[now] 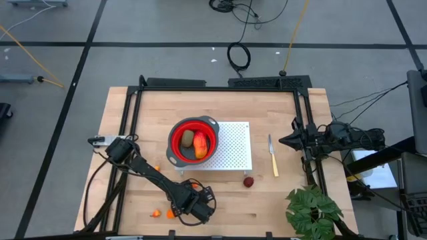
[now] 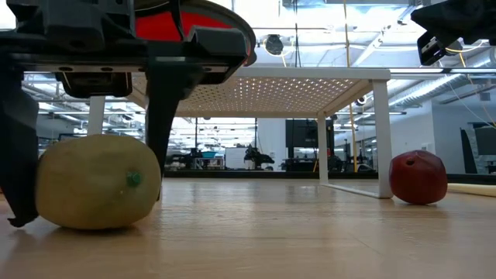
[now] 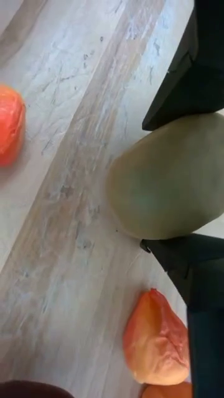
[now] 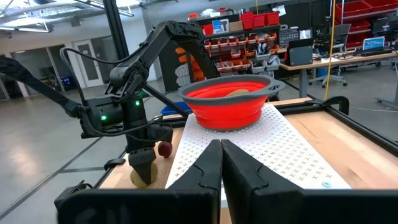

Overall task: Pick & Place Fruit
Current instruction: Put the brown kiwi into the red strainer bowl on the shelf

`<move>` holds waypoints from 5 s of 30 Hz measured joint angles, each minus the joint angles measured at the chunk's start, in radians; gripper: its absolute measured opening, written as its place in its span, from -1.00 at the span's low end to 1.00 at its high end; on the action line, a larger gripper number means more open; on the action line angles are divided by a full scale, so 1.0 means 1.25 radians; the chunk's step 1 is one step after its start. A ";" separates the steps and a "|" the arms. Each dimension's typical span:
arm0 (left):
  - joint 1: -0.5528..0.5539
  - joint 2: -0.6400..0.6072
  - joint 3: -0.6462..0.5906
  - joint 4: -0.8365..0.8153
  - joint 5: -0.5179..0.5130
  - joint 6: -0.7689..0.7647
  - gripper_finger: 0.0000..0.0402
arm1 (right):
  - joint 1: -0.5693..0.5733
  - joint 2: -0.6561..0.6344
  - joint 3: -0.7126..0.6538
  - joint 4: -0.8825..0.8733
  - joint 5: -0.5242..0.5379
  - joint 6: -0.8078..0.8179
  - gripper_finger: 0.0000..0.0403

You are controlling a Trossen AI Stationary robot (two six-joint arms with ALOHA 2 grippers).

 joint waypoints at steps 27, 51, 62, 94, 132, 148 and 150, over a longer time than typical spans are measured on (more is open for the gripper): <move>-0.075 -0.100 0.170 0.129 -0.416 0.467 0.21 | 0.000 0.000 0.000 0.000 0.000 0.000 -1.00; -0.067 -0.099 0.170 1.035 -0.651 1.771 0.21 | 0.000 0.000 0.000 0.005 0.000 0.000 -1.00; -0.069 -0.099 0.170 1.267 -0.484 2.283 0.21 | 0.000 0.000 0.000 0.005 0.000 0.000 -1.00; -0.035 -0.099 0.170 1.625 -0.468 2.132 0.21 | 0.000 0.000 0.000 0.005 0.000 0.000 -1.00; -0.019 -0.135 0.177 1.642 -1.188 2.289 0.21 | 0.000 0.000 0.000 0.005 0.001 0.000 -1.00; 0.017 -0.242 0.177 1.639 -1.188 2.654 0.21 | 0.000 0.000 0.000 0.006 0.001 0.000 -1.00; 0.017 -0.245 0.177 1.643 -1.188 2.680 0.21 | 0.000 0.000 0.000 0.006 0.001 0.000 -1.00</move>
